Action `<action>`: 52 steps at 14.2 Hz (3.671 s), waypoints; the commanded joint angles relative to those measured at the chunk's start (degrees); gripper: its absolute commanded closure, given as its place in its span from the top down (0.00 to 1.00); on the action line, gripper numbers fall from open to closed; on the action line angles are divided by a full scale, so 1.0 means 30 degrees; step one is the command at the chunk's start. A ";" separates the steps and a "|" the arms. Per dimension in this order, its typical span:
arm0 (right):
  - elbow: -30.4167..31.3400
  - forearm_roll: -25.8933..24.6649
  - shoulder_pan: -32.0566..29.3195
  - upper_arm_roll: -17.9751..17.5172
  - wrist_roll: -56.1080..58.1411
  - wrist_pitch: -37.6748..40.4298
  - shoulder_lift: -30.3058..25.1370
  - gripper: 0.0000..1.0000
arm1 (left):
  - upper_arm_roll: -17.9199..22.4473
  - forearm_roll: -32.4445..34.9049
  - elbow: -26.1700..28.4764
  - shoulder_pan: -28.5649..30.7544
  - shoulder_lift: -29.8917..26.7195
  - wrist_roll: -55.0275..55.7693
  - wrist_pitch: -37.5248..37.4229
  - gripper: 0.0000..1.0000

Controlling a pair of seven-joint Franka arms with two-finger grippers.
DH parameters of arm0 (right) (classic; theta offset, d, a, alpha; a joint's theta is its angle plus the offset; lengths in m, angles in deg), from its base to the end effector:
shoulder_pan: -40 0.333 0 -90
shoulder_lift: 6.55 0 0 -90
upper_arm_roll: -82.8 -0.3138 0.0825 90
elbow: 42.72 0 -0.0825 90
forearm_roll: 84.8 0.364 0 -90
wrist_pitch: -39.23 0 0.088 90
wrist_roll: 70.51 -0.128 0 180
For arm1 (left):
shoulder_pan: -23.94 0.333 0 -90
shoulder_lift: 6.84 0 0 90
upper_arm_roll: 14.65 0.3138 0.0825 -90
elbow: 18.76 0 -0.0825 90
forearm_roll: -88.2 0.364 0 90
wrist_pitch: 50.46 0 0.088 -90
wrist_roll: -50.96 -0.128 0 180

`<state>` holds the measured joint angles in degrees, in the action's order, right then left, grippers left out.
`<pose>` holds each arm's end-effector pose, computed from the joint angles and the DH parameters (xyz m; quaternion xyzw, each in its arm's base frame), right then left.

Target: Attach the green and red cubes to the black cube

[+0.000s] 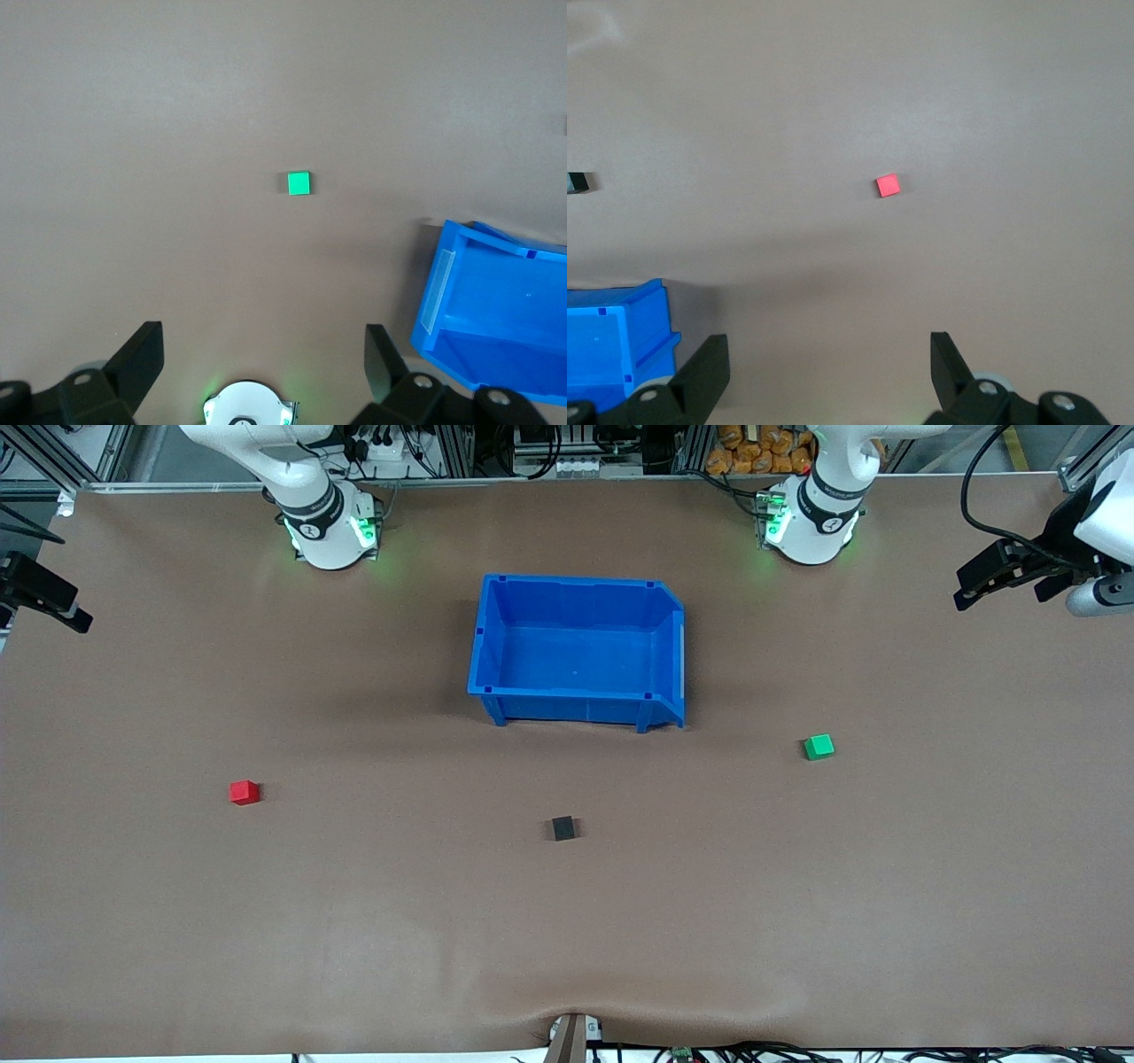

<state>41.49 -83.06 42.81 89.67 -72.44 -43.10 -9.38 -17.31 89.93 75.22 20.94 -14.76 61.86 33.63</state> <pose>0.5035 -0.0334 0.6600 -0.9986 0.0500 -0.0085 0.0178 0.4774 -0.0449 0.6316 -0.9986 -0.0473 0.0145 0.0205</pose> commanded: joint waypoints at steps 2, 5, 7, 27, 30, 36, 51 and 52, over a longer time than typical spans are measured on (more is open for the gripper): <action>-0.0034 -0.0256 -0.0060 -0.0152 -0.0413 0.0136 -0.0054 1.00 | 0.0006 0.0363 -0.0595 0.0004 0.0236 -0.0352 -0.0461 1.00; -0.0034 -0.0256 -0.0060 -0.0152 -0.0413 0.0136 -0.0054 1.00 | 0.0153 0.0363 -0.0624 0.0004 0.0266 -0.0938 -0.0461 1.00; -0.0034 -0.0256 -0.0060 -0.0152 -0.0355 0.0136 -0.0054 1.00 | 0.0182 0.0363 -0.0800 0.0121 0.0266 -0.0967 -0.0461 1.00; -0.0063 -0.0197 -0.0206 -0.0123 -0.0413 0.0136 0.0121 1.00 | 0.0182 0.0363 -0.0536 0.0268 0.0353 -0.0997 -0.0754 1.00; -0.0063 -0.0168 -0.0089 -0.0123 -0.0384 0.0107 0.0150 1.00 | 0.0182 0.0363 -0.0507 0.0268 0.0500 -0.0997 -0.0754 1.00; -0.0093 -0.0168 -0.0060 -0.0123 -0.0384 0.0107 0.0150 1.00 | 0.0182 0.0334 0.0049 0.0590 0.0851 -0.0734 -0.0608 1.00; -0.0122 -0.0168 -0.0090 -0.0151 -0.0384 0.0078 0.0122 1.00 | 0.0153 0.0451 0.5756 0.1206 0.1965 -0.0206 0.7470 1.00; -0.0122 -0.0168 -0.0002 -0.0123 -0.0355 0.0078 0.0150 1.00 | 0.0153 0.0451 0.6342 0.1206 0.1994 -0.0177 0.8291 1.00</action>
<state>41.63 -83.06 42.78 89.65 -72.83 -43.09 -9.07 -16.55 90.31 90.23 24.42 -7.67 60.49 54.18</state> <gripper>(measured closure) 0.000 0.000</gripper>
